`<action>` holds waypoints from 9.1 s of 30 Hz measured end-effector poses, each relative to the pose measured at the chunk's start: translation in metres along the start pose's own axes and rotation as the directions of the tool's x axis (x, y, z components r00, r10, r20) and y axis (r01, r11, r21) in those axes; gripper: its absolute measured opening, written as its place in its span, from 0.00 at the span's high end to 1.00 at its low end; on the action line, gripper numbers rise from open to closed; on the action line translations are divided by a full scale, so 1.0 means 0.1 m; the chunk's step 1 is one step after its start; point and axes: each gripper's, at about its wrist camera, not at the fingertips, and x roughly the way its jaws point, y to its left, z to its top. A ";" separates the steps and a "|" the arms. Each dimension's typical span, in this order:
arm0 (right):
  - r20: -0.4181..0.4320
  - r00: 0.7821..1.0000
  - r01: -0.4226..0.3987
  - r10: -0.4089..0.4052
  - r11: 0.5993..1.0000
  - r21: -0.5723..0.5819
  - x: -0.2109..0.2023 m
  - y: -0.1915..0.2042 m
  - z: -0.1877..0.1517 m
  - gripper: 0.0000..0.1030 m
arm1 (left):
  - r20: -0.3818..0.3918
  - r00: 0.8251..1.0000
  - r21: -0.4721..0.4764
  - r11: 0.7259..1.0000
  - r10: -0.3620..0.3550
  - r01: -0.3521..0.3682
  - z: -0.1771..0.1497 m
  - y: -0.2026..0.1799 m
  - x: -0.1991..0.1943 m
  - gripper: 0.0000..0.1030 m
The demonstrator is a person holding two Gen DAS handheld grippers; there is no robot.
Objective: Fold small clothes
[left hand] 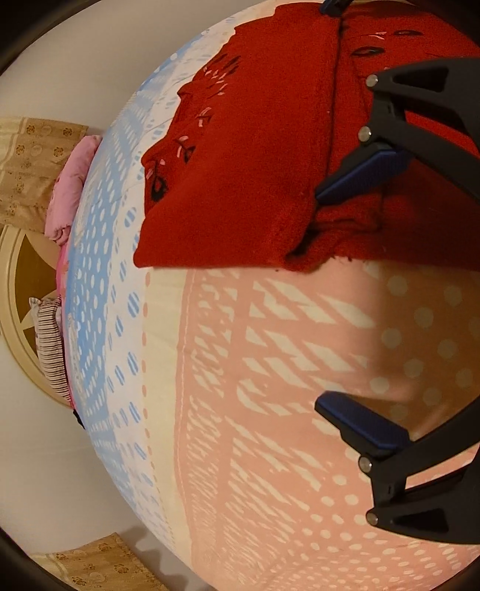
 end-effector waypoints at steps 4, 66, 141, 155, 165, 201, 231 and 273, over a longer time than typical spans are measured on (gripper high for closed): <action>0.021 0.999 -0.032 0.031 0.999 0.033 0.02 -0.07 -0.01 0.58 | 0.008 1.000 0.002 1.000 0.002 -0.002 0.01 -0.04 0.01 0.00; -0.040 0.999 -0.004 -0.001 0.991 -0.133 -1.12 0.66 -1.49 0.40 | 0.040 0.992 0.208 0.972 -0.123 0.112 -1.48 0.03 -1.29 0.00; 0.288 0.938 -0.238 0.196 0.964 0.121 -2.29 0.13 -1.48 0.93 | 0.093 0.866 0.034 0.870 -0.492 0.491 -1.21 0.40 -1.84 0.94; 0.373 0.909 -0.225 0.187 0.972 0.062 -2.25 0.15 -0.42 0.93 | 0.175 0.858 -0.025 0.869 -0.482 0.493 -0.28 0.40 -1.64 0.95; 0.376 0.914 -0.186 0.151 0.981 0.058 -1.91 0.07 0.33 0.93 | 0.212 0.863 0.004 0.884 -0.458 0.468 0.44 0.15 -1.41 0.95; 0.057 0.986 0.164 -0.158 0.976 -0.143 0.25 -0.17 1.13 0.43 | 0.081 0.993 0.114 0.991 -0.085 0.075 0.86 -0.16 0.18 0.40; 0.031 0.985 0.172 -0.169 0.978 -0.119 0.73 -0.40 1.39 0.94 | 0.068 0.989 0.184 0.976 -0.132 0.118 1.16 -0.54 0.51 0.93; -0.007 0.981 0.190 -0.196 0.961 -0.199 0.01 0.40 0.04 0.48 | 0.063 0.997 0.216 0.976 -0.041 0.026 -0.10 -0.12 -0.30 0.04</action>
